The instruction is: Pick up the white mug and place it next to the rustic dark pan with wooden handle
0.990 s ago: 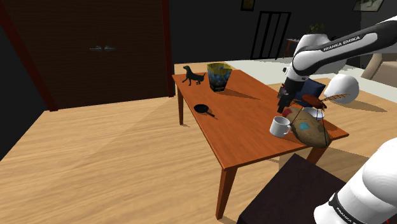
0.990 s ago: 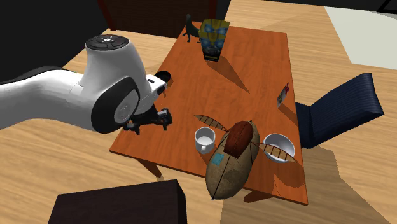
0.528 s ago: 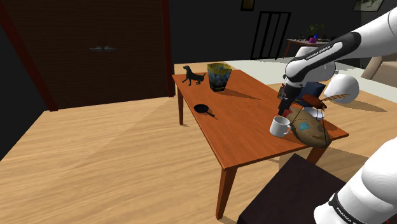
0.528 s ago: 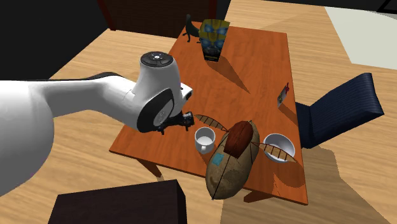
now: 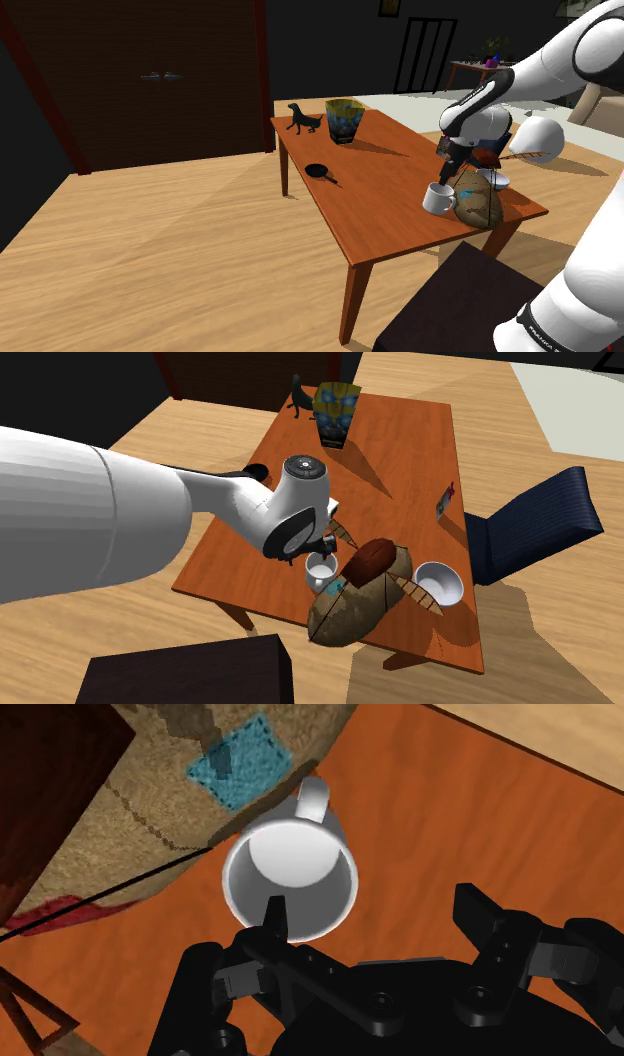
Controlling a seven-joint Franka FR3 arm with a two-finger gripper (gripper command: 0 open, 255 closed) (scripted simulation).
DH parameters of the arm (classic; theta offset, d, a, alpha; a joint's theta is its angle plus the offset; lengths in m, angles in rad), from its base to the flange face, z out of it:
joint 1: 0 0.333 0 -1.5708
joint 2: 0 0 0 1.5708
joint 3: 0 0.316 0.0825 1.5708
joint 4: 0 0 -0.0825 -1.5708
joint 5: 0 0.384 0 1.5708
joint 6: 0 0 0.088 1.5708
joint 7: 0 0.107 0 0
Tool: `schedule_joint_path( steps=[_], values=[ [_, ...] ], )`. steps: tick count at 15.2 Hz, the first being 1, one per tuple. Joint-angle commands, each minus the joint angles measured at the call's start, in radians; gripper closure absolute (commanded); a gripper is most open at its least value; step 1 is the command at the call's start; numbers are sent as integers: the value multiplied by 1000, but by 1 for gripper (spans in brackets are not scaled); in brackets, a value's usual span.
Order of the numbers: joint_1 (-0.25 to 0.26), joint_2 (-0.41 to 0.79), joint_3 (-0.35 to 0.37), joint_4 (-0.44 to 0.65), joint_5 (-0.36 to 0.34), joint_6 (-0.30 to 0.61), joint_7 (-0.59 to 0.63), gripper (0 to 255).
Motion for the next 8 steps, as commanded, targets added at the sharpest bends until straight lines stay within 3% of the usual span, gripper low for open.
schedule_joint_path(
  steps=[1, 7, 8],
  values=[
    [-36, 89, 6, 72, 60, 4, -67, 0],
    [-160, 314, 54, 274, 178, 4, -196, 0],
    [-162, 315, 56, 276, 177, 4, -196, 0]
  ],
)
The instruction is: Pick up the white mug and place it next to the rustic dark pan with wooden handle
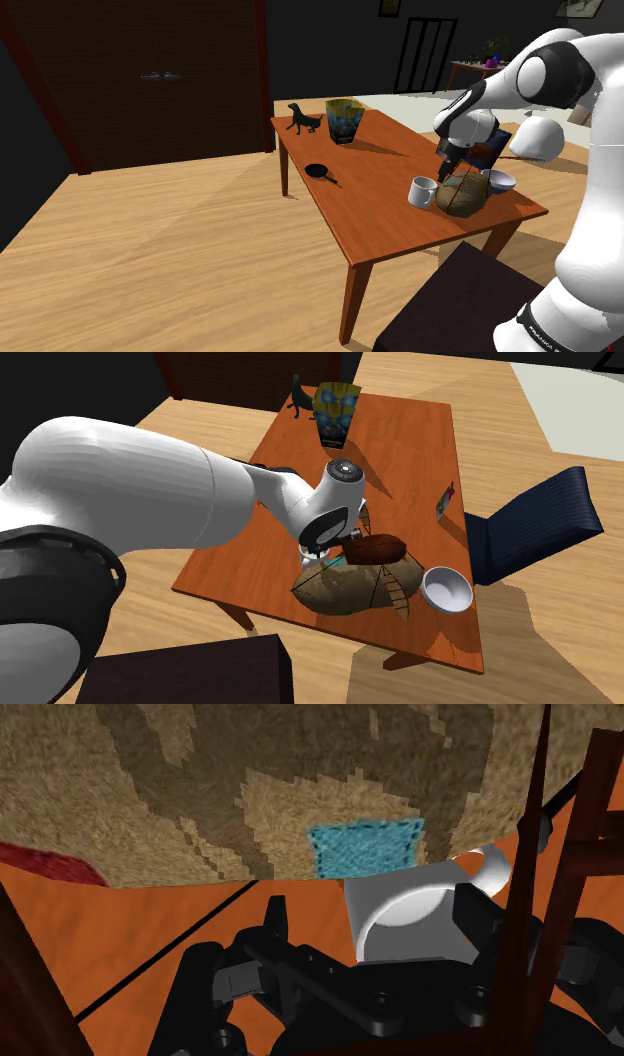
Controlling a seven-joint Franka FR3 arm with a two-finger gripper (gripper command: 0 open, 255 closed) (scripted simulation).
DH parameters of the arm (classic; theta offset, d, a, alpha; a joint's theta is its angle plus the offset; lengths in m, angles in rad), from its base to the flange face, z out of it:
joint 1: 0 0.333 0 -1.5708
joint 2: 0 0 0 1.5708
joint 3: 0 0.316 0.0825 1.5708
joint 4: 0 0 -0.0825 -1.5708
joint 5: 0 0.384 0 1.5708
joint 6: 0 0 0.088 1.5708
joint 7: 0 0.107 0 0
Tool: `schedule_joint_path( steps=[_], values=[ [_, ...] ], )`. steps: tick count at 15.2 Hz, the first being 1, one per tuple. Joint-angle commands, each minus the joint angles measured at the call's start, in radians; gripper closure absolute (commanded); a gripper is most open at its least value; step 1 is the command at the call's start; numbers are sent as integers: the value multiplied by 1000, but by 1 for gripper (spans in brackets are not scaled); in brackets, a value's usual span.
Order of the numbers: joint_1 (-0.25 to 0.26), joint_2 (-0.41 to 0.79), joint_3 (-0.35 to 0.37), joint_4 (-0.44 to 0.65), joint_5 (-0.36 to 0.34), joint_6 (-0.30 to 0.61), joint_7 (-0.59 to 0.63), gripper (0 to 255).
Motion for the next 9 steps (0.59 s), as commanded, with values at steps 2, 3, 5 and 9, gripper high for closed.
schedule_joint_path(
  steps=[2, 3, 5, 9],
  values=[
    [-33, 63, 7, 10, 23, 21, -22, 0],
    [-37, 73, 13, 11, 29, 30, -26, 0],
    [-45, 94, 23, 13, 41, 48, -33, 0],
    [-60, 121, 42, 18, 52, 71, -41, 0]
  ],
)
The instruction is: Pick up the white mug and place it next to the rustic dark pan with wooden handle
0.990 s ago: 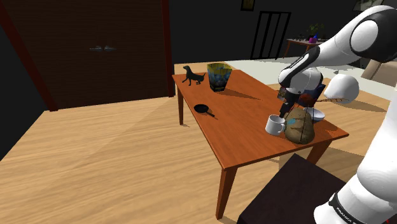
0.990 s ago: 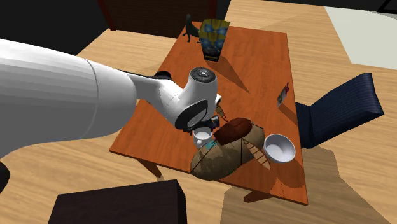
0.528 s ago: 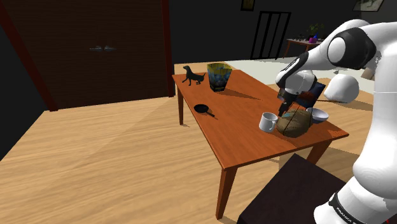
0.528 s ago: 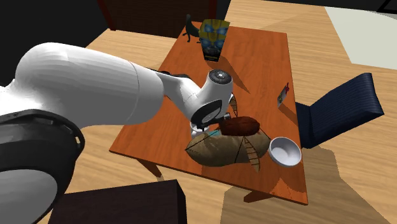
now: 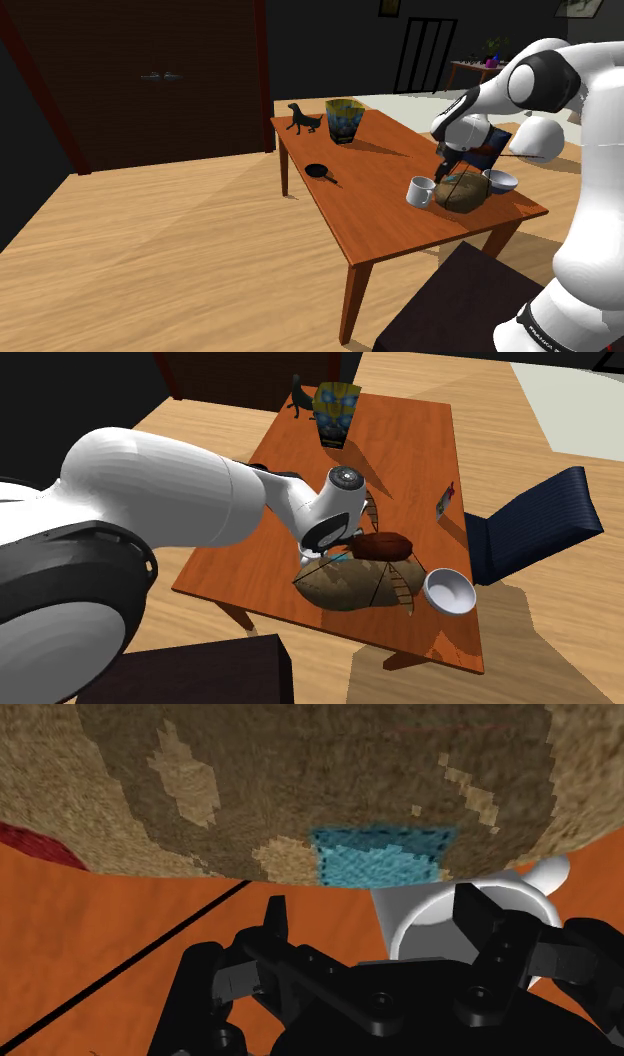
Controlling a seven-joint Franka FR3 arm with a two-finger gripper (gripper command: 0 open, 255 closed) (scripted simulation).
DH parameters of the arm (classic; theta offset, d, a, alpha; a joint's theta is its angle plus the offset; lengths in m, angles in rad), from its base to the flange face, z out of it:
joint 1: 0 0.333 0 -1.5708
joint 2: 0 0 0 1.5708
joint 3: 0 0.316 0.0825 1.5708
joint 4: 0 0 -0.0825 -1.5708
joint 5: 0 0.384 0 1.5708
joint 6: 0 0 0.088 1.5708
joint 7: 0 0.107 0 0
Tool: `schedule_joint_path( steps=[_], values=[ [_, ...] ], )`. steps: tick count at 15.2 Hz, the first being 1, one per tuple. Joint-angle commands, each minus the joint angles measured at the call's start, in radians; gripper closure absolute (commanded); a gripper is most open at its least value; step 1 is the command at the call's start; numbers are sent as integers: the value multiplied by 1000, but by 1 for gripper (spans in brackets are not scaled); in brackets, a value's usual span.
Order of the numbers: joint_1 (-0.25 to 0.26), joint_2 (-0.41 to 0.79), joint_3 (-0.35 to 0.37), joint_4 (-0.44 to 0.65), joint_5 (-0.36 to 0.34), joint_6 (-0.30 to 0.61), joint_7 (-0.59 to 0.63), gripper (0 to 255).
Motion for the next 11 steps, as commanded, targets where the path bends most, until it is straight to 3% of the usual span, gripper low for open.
schedule_joint_path(
  steps=[1, 6, 7, 8, 9, 11],
  values=[
    [-18, 56, -3, -21, 0, -1, -8, 0],
    [-26, 54, 6, -21, -9, 1, -3, 0],
    [-35, 54, 4, -15, -9, -7, -12, 255],
    [-50, 73, 14, -20, 7, 17, -33, 255],
    [-25, 0, -6, -100, -14, 26, -23, 255],
    [-39, 10, -11, -56, -20, -9, -27, 255]
  ],
)
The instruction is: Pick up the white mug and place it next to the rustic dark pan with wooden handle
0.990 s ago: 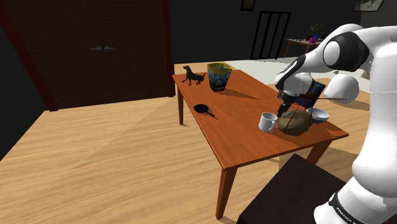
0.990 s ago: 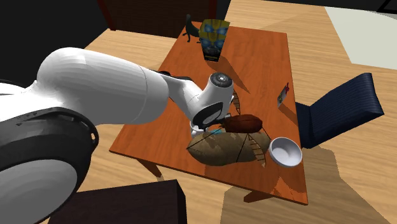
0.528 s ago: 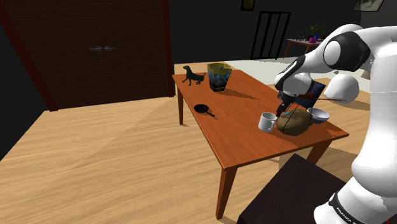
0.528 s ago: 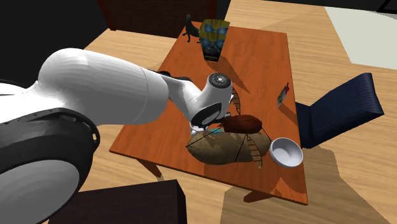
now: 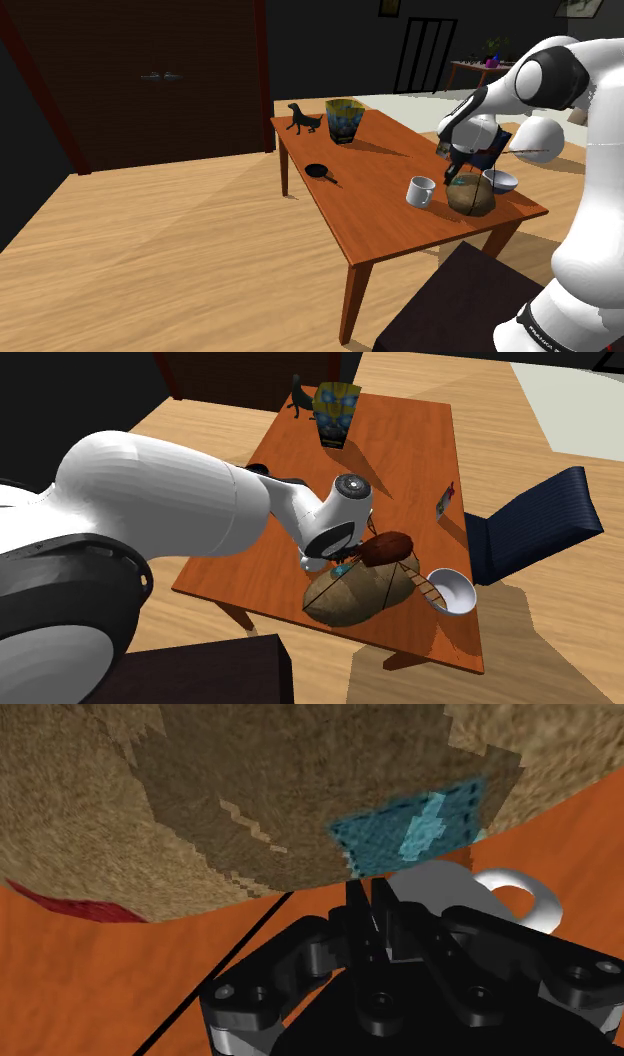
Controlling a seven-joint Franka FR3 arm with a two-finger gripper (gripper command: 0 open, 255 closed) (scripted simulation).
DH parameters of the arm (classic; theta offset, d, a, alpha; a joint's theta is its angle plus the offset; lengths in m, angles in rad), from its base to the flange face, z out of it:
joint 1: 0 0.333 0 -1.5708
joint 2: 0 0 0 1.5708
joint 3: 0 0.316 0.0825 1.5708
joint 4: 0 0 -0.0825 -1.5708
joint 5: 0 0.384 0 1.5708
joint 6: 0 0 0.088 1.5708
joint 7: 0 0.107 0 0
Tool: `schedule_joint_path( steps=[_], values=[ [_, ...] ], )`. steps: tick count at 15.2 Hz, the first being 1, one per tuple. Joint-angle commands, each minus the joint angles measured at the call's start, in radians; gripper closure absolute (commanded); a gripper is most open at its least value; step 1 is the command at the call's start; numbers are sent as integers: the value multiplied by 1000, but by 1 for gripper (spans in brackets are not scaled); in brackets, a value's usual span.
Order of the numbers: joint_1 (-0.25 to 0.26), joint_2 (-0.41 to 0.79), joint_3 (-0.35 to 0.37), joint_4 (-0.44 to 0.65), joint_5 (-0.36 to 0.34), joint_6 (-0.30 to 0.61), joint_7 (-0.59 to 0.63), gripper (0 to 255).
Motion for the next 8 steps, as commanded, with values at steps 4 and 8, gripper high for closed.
schedule_joint_path(
  steps=[4, 8],
  values=[
    [-9, 19, -16, -17, -10, -23, 2, 255],
    [48, 54, -20, 96, -50, -92, 103, 0]
  ],
)
